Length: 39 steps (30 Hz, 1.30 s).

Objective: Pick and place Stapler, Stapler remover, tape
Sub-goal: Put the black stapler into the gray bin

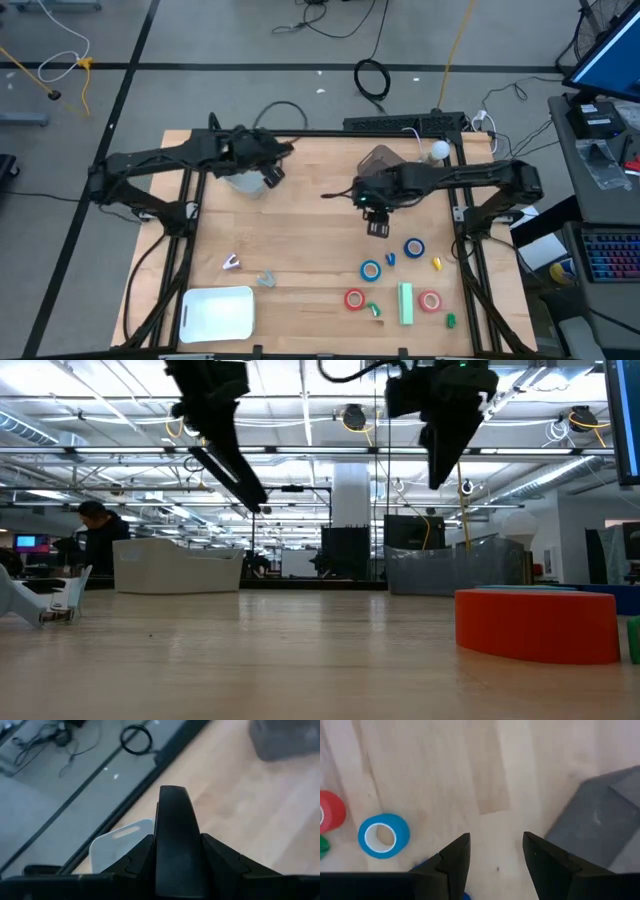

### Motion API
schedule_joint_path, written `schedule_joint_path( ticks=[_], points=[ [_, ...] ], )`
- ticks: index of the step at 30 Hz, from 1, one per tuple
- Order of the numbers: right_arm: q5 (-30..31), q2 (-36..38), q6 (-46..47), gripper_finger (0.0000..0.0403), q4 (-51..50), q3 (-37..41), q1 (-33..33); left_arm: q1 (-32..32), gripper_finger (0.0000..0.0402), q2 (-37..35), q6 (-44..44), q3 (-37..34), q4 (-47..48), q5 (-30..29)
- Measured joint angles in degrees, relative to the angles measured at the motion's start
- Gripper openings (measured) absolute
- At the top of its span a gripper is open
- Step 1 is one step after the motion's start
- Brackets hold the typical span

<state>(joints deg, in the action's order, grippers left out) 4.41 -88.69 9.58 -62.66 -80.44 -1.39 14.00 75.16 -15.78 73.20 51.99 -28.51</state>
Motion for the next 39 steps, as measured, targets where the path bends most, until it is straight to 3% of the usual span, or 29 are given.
schedule_joint_path(
  ticks=[9,16,26,39],
  points=[
    [-0.26,15.57,7.22,0.0173,2.18,12.98,0.00,0.24,0.0137,-13.99,-3.90,-16.25,-13.27,-9.24],
    [-5.83,28.36,9.09,0.0173,12.92,24.47,0.02,0.24,0.0137,-21.05,-3.10,-28.92,-23.25,-13.09],
    [-6.21,43.52,9.70,0.0173,27.26,37.09,0.02,1.37,0.0137,-29.22,-1.24,-42.55,-36.79,-12.59],
    [-6.06,62.90,13.67,0.0173,30.59,43.08,0.02,8.72,0.0137,-29.75,2.09,-47.16,-43.56,-5.02]
  ],
)
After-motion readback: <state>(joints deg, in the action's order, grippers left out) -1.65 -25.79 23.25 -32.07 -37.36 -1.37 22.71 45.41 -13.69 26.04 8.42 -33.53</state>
